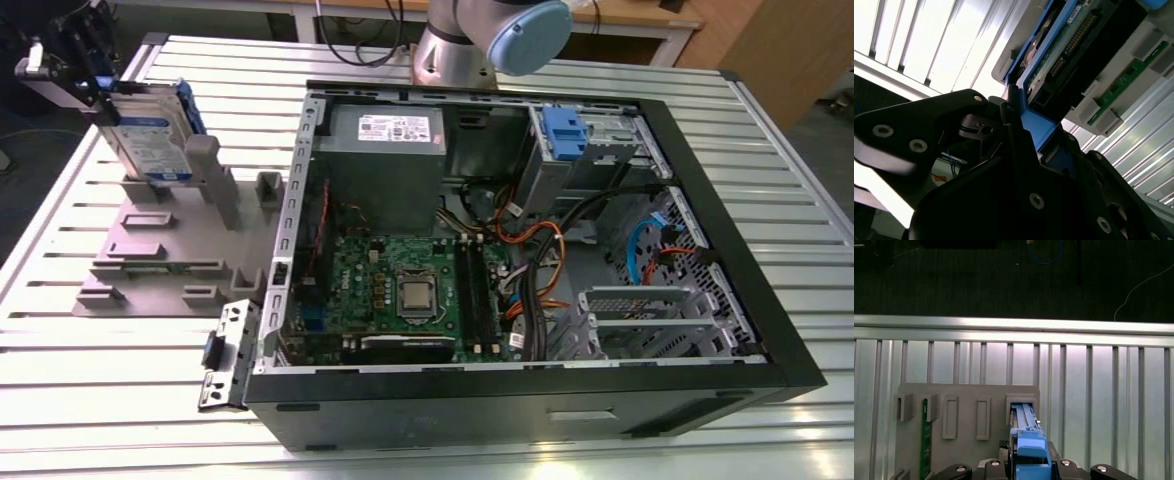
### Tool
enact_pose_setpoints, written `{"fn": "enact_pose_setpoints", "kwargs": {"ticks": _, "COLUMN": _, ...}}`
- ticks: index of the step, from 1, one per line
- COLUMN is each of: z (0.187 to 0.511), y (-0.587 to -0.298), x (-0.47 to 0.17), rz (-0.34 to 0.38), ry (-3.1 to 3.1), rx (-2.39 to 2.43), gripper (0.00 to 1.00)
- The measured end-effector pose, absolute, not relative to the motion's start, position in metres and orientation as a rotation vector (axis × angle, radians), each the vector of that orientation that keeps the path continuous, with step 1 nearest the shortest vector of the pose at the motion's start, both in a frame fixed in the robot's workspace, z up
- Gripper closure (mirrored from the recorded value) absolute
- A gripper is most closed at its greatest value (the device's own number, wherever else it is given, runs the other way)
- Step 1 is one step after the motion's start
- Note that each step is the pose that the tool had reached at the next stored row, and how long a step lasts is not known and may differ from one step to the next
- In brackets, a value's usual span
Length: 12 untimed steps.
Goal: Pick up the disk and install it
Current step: 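Pick up the disk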
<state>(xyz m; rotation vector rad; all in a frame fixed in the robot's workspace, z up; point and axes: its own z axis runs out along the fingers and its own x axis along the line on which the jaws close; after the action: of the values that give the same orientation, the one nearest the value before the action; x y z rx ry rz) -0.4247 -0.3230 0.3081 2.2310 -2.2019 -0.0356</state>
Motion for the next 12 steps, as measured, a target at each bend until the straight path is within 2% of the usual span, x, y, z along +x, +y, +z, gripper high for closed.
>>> {"fn": "enact_pose_setpoints", "kwargs": {"ticks": 12, "z": 0.3092, "y": -0.3229, "x": -0.4247, "rz": -0.033, "ry": -2.2, "rx": 2.229, "gripper": 0.63}}
